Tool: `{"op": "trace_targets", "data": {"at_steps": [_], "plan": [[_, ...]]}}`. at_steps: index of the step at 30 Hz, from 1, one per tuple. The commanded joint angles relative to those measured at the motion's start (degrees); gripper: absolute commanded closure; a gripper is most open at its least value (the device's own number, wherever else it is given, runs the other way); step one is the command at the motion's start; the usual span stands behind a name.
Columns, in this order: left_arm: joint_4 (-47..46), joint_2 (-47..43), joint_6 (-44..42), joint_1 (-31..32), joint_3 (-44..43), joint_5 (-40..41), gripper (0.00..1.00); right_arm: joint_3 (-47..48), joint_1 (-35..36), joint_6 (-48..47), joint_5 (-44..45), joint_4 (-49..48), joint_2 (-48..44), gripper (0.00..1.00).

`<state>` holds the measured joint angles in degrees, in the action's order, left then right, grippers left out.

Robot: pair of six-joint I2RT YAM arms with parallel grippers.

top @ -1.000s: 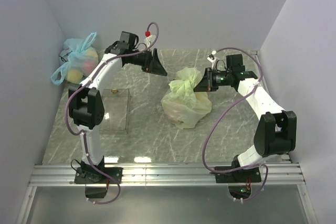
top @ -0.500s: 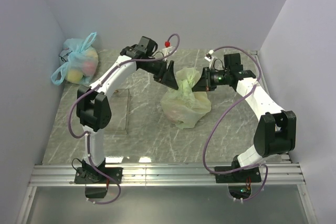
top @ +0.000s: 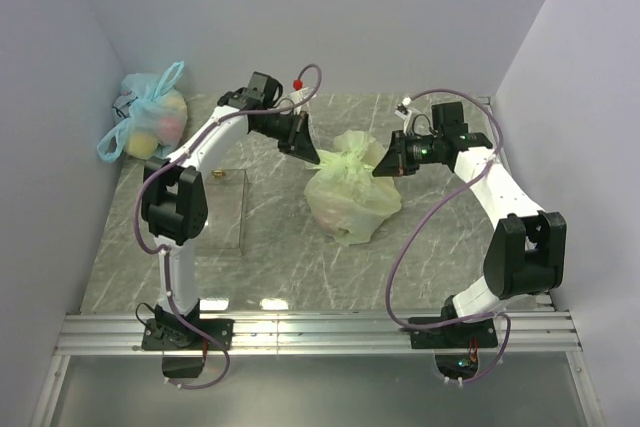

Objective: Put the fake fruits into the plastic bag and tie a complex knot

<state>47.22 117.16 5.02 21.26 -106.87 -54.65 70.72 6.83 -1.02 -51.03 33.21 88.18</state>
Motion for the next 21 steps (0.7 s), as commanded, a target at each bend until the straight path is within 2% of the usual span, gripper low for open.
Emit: {"op": "trace_targets", "data": {"at_steps": [1, 12, 18, 20, 21], "plan": [[-4.6, -4.4, 1.5, -3.0, 3.8, 3.9, 1.00, 2.6, -2.8, -3.8, 2.3, 2.9, -3.2, 1.00], [-4.1, -5.9, -1.2, -8.5, 11.2, 18.7, 1.00, 3.0, -12.4, -9.4, 11.2, 5.4, -2.7, 1.00], [-7.0, -7.4, -4.4, -8.0, 13.1, 15.6, 0.99, 3.0, -12.5, -10.7, 9.5, 5.6, -1.7, 1.00], [-6.4, -7.2, -7.0, -6.8, 11.8, 12.4, 0.89, 4.9, -11.0, -11.3, 6.7, 7.3, -0.5, 1.00], [-5.8, -7.2, -8.6, -6.5, 10.5, 11.2, 0.75, 5.9, -10.4, -11.5, 5.8, 8.1, 0.1, 1.00]]}}
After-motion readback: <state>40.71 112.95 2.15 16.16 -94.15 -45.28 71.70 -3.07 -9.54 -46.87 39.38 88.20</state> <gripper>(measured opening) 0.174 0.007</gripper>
